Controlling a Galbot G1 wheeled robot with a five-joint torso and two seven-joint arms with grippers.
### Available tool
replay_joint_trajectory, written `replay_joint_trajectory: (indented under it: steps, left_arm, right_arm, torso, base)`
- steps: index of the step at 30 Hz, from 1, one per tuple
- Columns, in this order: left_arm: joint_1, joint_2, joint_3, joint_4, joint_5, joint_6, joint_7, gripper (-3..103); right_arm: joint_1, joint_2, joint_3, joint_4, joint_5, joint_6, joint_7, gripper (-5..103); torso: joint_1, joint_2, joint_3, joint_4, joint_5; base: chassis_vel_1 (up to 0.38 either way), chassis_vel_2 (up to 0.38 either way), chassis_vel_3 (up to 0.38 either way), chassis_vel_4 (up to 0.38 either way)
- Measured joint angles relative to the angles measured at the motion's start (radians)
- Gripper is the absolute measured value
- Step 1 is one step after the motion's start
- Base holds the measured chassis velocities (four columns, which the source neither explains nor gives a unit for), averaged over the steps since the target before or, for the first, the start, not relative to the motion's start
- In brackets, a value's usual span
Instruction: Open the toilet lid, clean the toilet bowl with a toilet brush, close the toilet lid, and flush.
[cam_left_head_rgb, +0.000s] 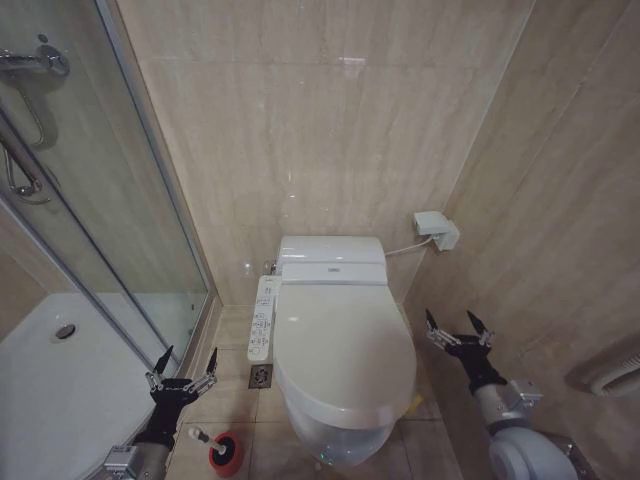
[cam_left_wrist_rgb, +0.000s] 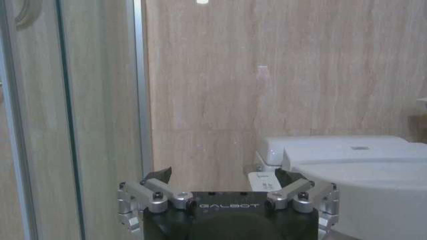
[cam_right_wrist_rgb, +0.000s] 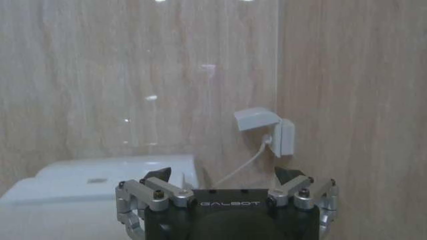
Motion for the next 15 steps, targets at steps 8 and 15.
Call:
replay_joint_trajectory:
  steps: [8,15]
  left_arm:
    - [0.0,0.0,0.0,0.0,0.0,0.0,0.0,100]
    - [0.0,0.0,0.0,0.0,0.0,0.0,0.0,100]
  right_arm:
    - [-0.066,0.041,-0.004,0.011,-0.04,0.013,-0.013,100]
    - [-0.092,0.057,-0.013,0.034,-0.047,0.005,-0.017,100]
  torso:
    - [0.0,0.0,0.0,-0.0001,0.0001]
    - [0.0,0.0,0.0,0.0,-0.0001]
  base:
    - [0.0,0.0,0.0,0.0]
    - [0.0,0.0,0.0,0.0]
